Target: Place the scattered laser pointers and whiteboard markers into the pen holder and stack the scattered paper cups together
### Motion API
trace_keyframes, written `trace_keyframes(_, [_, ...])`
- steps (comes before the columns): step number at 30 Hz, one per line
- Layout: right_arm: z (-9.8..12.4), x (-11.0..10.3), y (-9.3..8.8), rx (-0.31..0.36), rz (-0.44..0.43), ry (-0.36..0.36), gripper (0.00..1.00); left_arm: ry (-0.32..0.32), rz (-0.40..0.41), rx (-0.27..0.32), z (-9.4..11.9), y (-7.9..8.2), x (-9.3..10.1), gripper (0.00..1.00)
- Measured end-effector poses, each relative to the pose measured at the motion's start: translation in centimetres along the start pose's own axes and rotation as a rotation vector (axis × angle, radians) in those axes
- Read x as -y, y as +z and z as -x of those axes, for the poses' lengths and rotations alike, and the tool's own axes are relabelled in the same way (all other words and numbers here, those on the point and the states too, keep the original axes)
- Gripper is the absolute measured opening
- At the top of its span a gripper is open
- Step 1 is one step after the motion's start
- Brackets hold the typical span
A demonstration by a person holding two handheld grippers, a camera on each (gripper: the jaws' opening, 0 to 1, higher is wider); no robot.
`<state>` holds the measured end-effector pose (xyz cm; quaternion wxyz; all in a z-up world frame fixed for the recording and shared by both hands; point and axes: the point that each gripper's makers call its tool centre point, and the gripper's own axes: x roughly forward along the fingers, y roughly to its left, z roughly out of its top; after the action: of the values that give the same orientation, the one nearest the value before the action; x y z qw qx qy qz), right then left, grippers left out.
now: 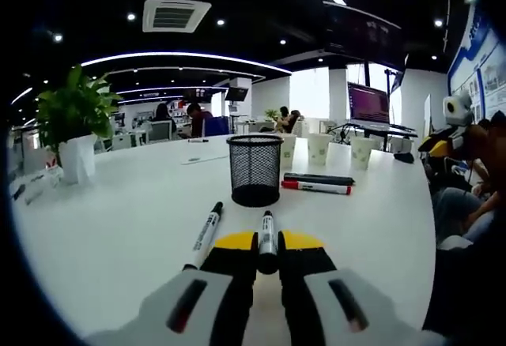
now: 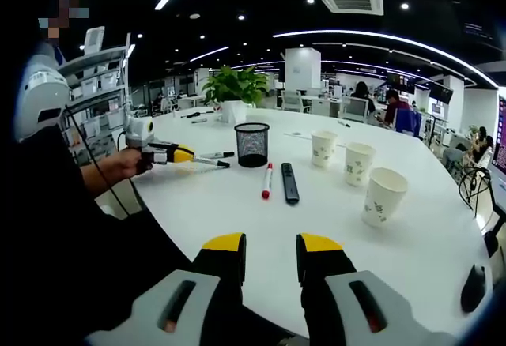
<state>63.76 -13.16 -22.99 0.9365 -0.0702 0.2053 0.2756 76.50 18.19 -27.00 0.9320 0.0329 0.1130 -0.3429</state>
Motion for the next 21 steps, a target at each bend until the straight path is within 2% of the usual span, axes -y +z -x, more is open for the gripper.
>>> trace_keyframes(9, [0.1, 0.0, 0.0, -0.001, 0.004, 0.0, 0.29, -0.022, -0.007, 0.027, 0.1, 0.7, 0.1, 0.13])
trace_keyframes(15, [0.1, 0.0, 0.1, -0.001, 0.005, -0.001, 0.29, -0.051, -0.029, 0.033, 0.3, 1.5, 1.1, 0.12])
trace_keyframes(21, [0.0, -0.1, 0.1, -0.002, 0.007, 0.002, 0.29, -0.06, -0.007, 0.034, 0.4, 1.6, 1.1, 0.12])
